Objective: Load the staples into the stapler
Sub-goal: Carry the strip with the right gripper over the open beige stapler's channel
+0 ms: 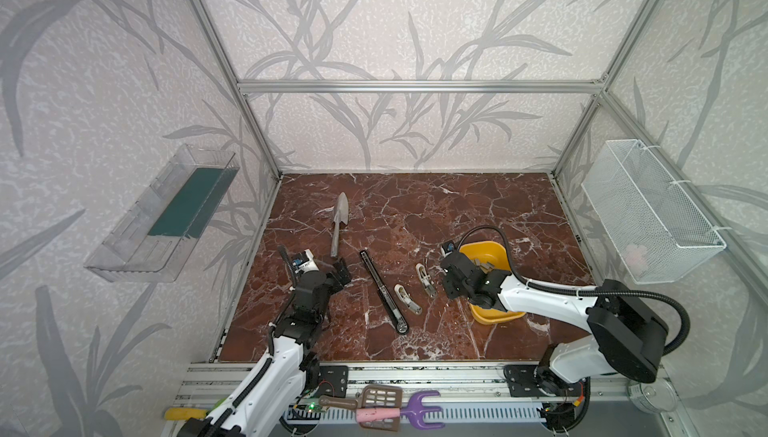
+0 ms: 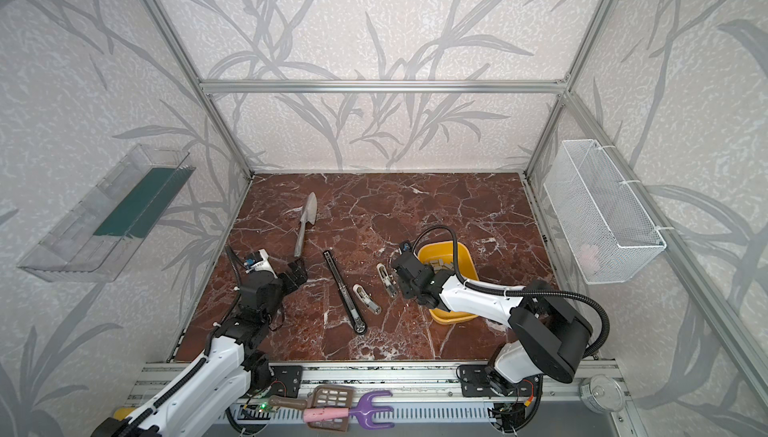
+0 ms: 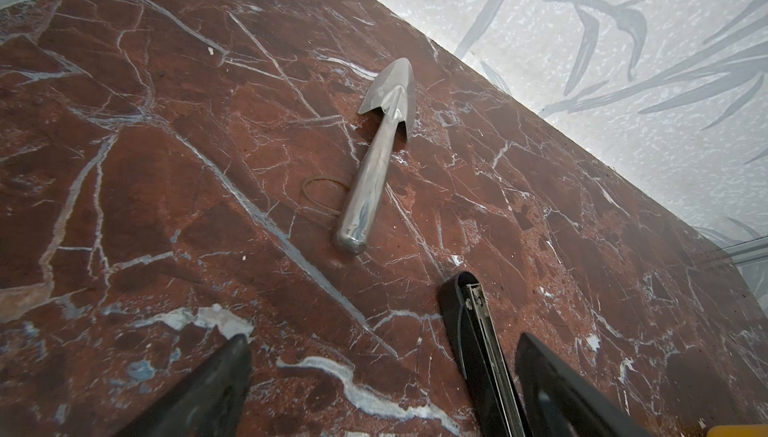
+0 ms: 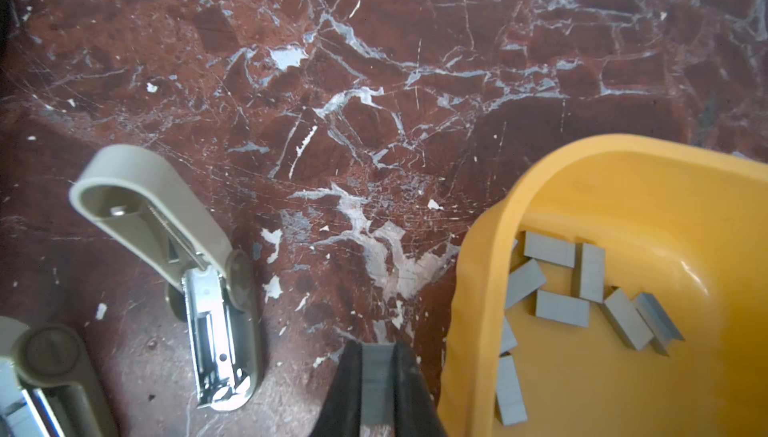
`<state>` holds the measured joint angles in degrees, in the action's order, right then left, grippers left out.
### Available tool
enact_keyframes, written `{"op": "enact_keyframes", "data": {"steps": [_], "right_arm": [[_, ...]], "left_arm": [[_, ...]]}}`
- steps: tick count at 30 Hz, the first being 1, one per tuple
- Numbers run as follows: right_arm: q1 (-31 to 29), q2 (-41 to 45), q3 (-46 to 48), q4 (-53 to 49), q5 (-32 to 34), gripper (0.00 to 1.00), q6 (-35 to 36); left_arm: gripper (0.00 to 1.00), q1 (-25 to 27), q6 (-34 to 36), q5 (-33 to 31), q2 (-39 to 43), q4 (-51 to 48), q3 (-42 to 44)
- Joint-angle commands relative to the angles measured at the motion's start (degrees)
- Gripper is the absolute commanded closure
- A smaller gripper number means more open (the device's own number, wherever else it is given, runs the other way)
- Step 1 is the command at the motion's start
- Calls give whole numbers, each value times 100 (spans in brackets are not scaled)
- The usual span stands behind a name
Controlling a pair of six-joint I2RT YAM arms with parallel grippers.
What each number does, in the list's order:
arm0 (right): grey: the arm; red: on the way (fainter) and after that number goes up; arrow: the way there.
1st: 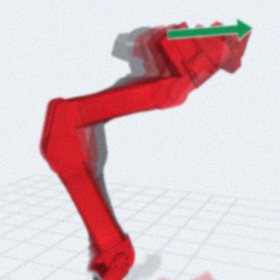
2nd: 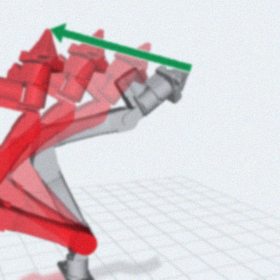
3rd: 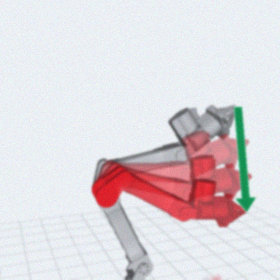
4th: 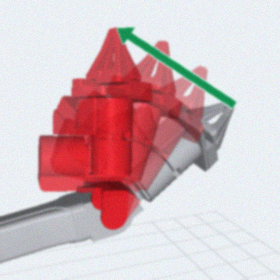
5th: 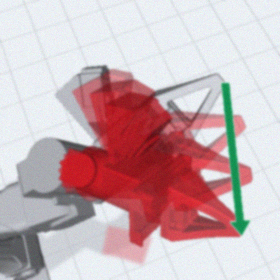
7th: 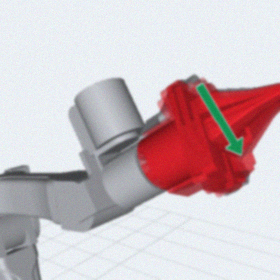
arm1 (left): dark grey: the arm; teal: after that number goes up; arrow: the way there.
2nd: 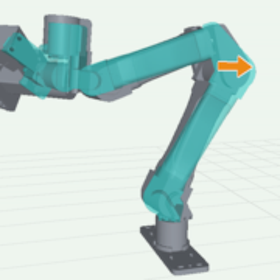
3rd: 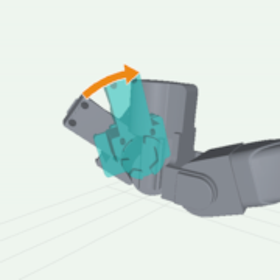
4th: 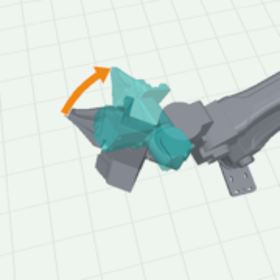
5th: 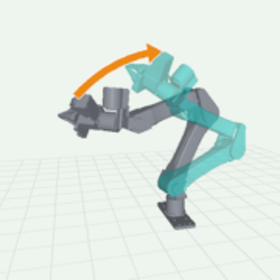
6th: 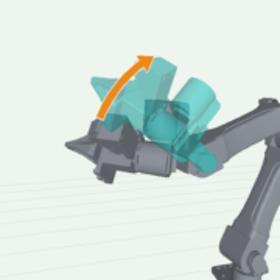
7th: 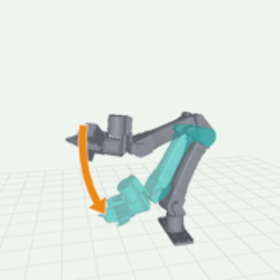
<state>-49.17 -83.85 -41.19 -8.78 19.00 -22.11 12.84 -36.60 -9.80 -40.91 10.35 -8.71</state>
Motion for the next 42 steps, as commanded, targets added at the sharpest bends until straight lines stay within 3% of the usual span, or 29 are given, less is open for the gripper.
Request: {"op": "enact_keyframes", "data": {"steps": [1, 4, 9, 13, 22, 42], "right_arm": [[-5, 267, 146, 191, -248, 100, 107], [-24, 354, 173, 593, -774, 100, 222], [-227, 449, 220, 990, -920, 100, 349], [-267, 319, 186, 1134, -1167, 100, 335], [-356, -103, 31, 1216, -1312, 100, 164], [-523, -619, -398, 784, -741, 100, -6]], "left_arm": [[1, -27, 52, 105, -20, 158, 47], [1, -27, 275, 858, -232, 359, -14], [1, -12, 549, 2120, -872, 931, -138], [2, 8, 637, 2593, -1260, 1320, -184], [2, 30, 615, 2331, -1240, 1182, -210], [2, 27, 577, 2169, -1262, 1125, -228]]}}
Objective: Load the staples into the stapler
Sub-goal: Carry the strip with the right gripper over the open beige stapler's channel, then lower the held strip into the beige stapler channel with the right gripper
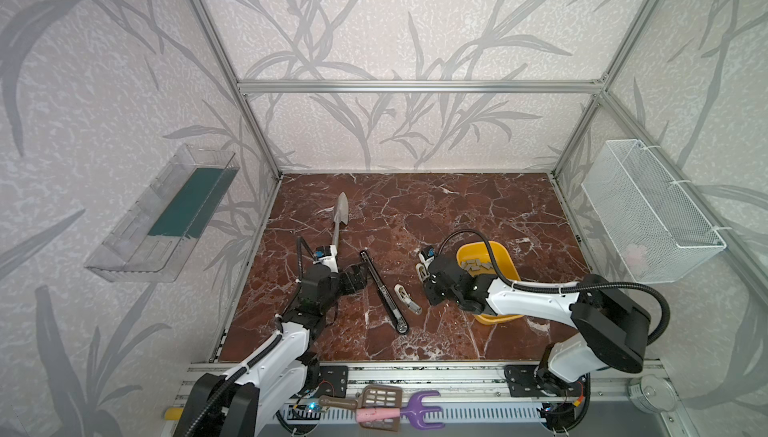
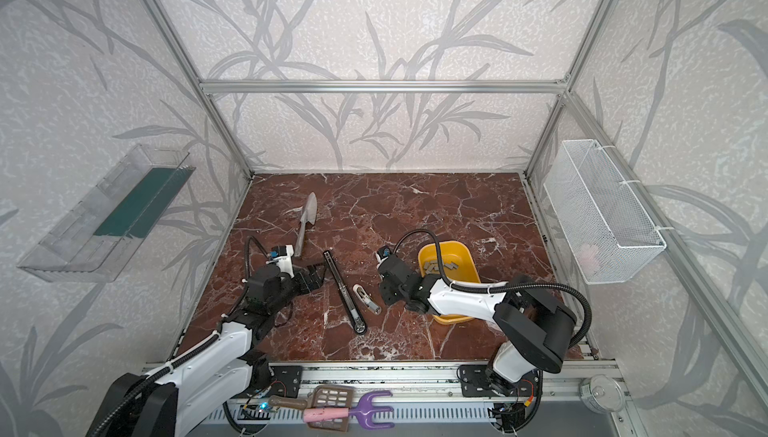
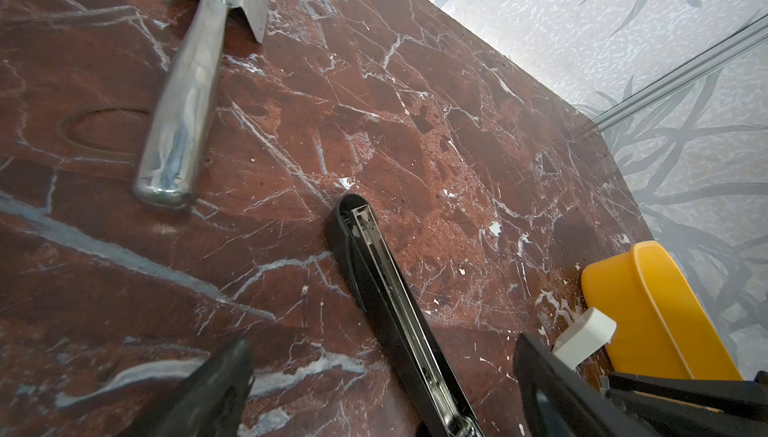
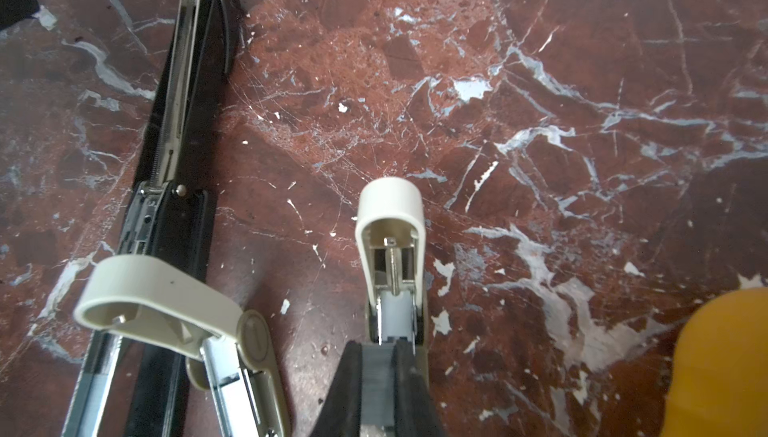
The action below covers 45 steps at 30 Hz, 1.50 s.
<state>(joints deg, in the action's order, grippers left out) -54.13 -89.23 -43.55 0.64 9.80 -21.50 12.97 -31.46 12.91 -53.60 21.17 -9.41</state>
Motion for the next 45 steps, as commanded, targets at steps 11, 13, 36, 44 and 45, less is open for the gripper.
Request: {"op": "enact_keyframes", "data": {"steps": [11, 13, 36, 44, 45], "right_arm": [[-23, -286, -242, -116, 144, 100, 158], [-25, -297, -257, -141, 166, 100, 197], [-45, -438, -383, -292, 303, 100, 381], [-121, -144, -183, -21, 329, 100, 565], [-120, -130, -172, -25, 373, 100, 568]], "left_arm": [[2, 21, 61, -124, 8, 36, -158], [2, 21, 61, -123, 6, 36, -158], [2, 21, 53, -147, 33, 38, -140], [2, 21, 48, -154, 27, 45, -145], [2, 21, 44, -156, 26, 45, -140]]}}
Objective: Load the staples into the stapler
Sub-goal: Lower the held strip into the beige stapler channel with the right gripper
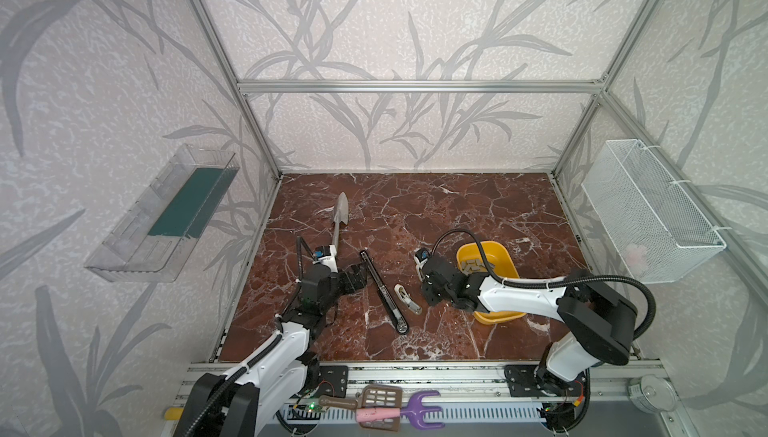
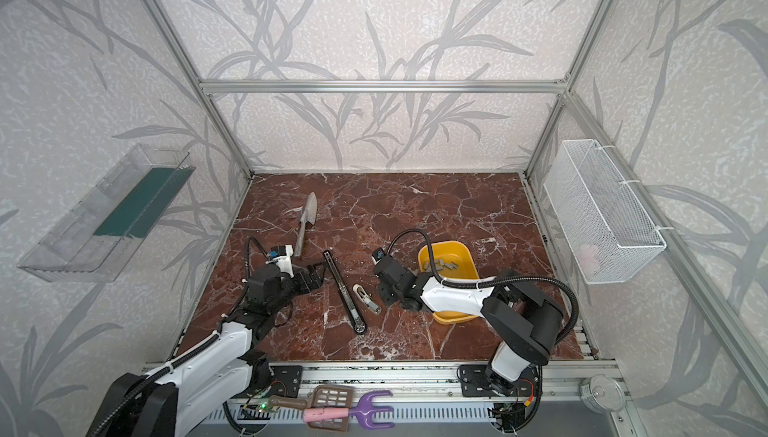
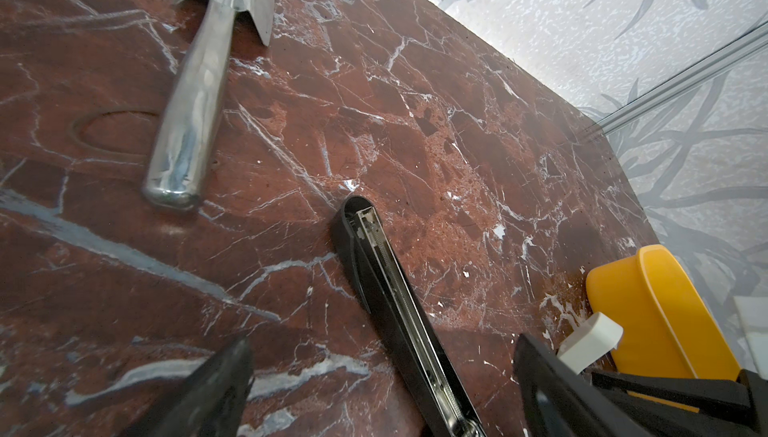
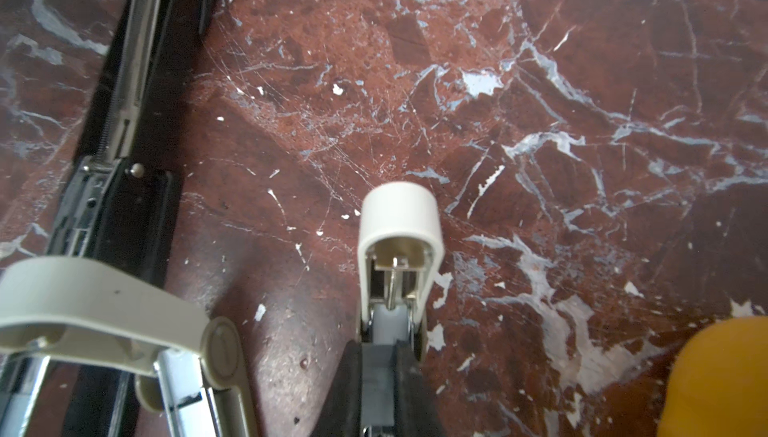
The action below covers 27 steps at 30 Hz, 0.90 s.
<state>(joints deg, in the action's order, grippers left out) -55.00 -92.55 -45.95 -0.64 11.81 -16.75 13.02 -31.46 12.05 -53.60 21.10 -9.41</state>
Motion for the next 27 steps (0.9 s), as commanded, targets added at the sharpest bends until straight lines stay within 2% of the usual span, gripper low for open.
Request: {"op": "enact_keyframes", "data": {"steps": [1, 27], "right_arm": [[-33, 211, 76, 93, 213, 100, 86], [-34, -182, -158, -142, 153, 100, -22]], "left_arm": [[2, 17, 44, -72, 33, 52, -140], [2, 26, 34, -95, 52, 52, -127]]}}
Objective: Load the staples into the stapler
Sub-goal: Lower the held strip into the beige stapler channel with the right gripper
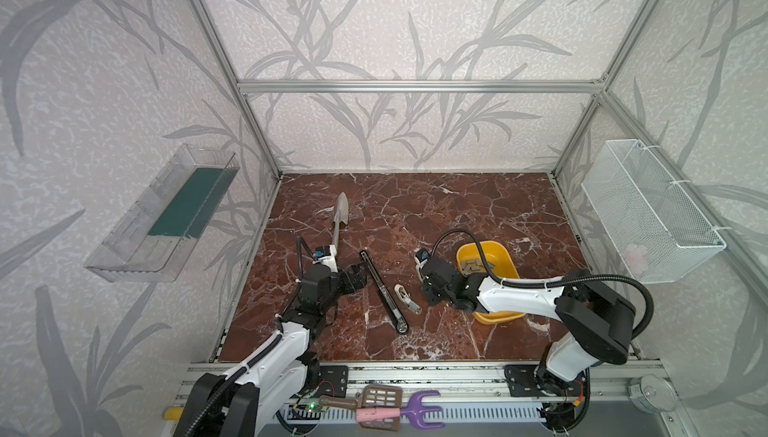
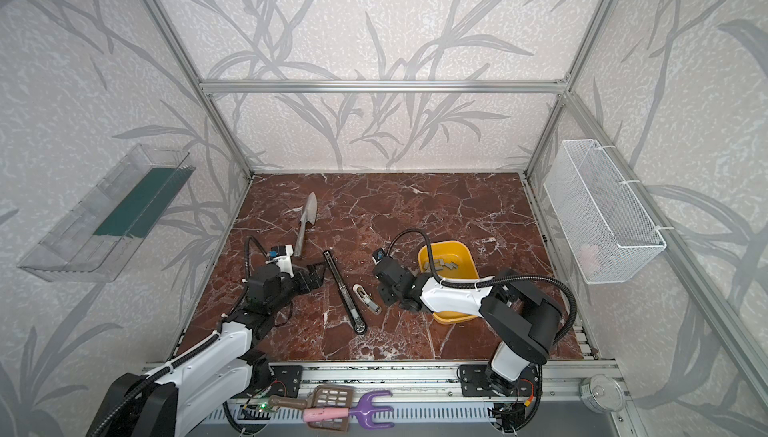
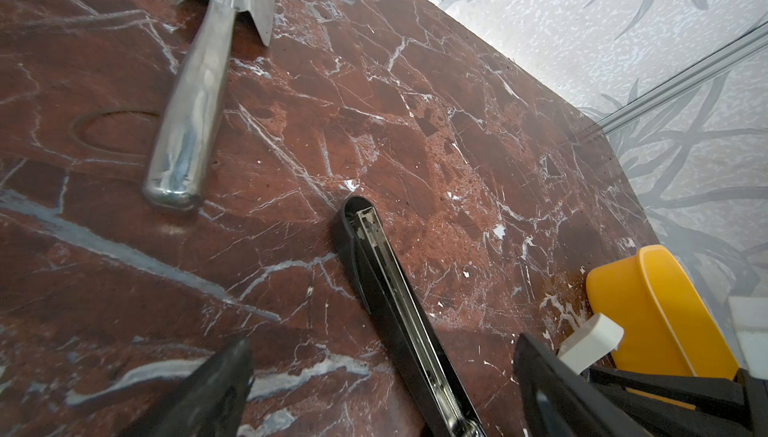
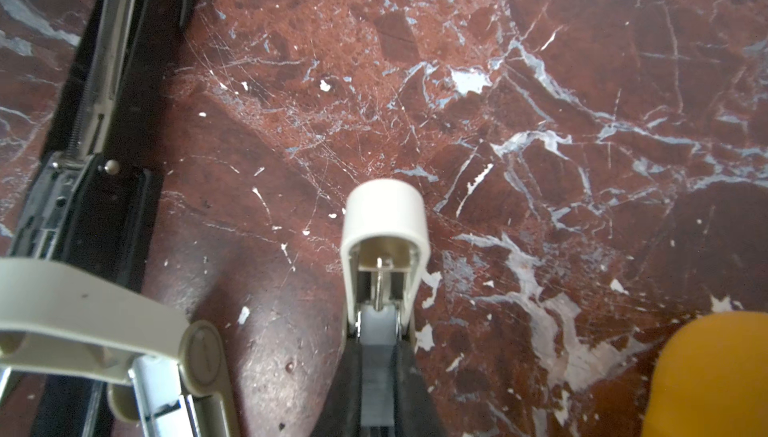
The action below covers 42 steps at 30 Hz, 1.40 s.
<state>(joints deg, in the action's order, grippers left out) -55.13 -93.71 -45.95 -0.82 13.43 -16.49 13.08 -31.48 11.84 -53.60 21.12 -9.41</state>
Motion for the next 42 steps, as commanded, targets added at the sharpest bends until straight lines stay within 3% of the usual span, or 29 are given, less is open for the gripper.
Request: {"op": "enact_keyframes", "data": {"steps": [1, 29, 36, 42], "right_arm": [[-24, -66, -159, -122, -7, 100, -48], [-111, 310, 432, -155, -153, 100, -607], [-144, 371, 414, -174, -60, 81, -541], [-175, 428, 404, -181, -9, 71, -500]], "left_arm": [[2, 19, 30, -74, 52, 48, -127], [2, 19, 29, -173, 33, -3, -153], [2, 19, 36, -172, 27, -5, -153], [2, 19, 37, -166, 28, -3, -150]]}}
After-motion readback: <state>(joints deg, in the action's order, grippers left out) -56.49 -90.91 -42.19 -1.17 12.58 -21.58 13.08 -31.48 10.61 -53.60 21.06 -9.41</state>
